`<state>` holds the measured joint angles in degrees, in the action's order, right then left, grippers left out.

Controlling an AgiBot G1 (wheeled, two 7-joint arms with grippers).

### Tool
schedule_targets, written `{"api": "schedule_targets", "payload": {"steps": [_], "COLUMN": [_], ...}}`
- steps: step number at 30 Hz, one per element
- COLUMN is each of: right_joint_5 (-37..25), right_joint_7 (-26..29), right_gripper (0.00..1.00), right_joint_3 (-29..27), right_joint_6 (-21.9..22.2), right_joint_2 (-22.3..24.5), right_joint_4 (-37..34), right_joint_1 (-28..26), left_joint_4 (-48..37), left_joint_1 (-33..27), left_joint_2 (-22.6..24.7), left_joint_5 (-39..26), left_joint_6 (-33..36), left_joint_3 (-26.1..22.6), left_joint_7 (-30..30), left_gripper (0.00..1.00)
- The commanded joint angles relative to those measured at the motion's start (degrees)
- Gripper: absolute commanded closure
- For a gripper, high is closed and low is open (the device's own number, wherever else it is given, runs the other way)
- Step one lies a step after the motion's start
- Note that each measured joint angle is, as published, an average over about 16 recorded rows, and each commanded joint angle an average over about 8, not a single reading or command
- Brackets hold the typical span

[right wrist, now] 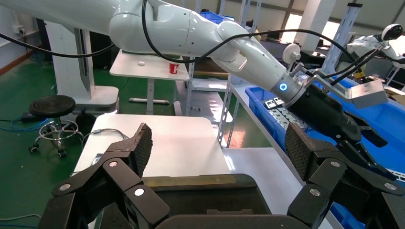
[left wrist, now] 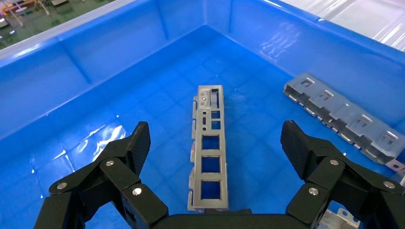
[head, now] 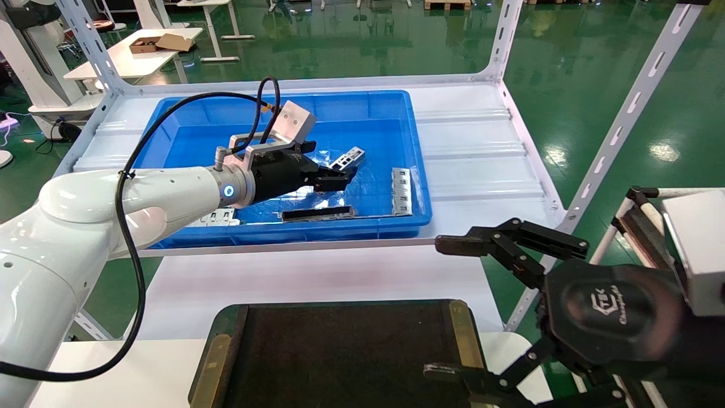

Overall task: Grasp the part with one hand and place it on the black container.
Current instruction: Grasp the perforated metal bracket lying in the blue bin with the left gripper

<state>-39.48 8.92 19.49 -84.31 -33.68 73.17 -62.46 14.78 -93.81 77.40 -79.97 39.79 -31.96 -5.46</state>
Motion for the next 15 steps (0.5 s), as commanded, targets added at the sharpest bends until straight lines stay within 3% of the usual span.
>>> {"api": "schedule_targets", "payload": {"steps": [1,15], "right_joint_5": [0.00,0.01], "right_joint_7": [0.00,-0.01], "right_gripper": [1.00,1.00], "right_joint_3": [0.00,0.02], "right_joint_6": [0.00,0.01], "right_joint_2": [0.00,0.01], "right_joint_4": [0.00,0.00], "right_joint_1": [0.00,0.00], "left_joint_4": [-1.42,-2.10], "left_joint_1": [-0.20,1.02], "left_joint_2": [0.43,0.77], "left_joint_5": [0.45,3.84], "left_joint_6": [-0.52,-3.17], "left_joint_3": [-0.09,-3.73], "left_joint_7": [0.89,1.00], "left_gripper": [1.00,1.00]}}
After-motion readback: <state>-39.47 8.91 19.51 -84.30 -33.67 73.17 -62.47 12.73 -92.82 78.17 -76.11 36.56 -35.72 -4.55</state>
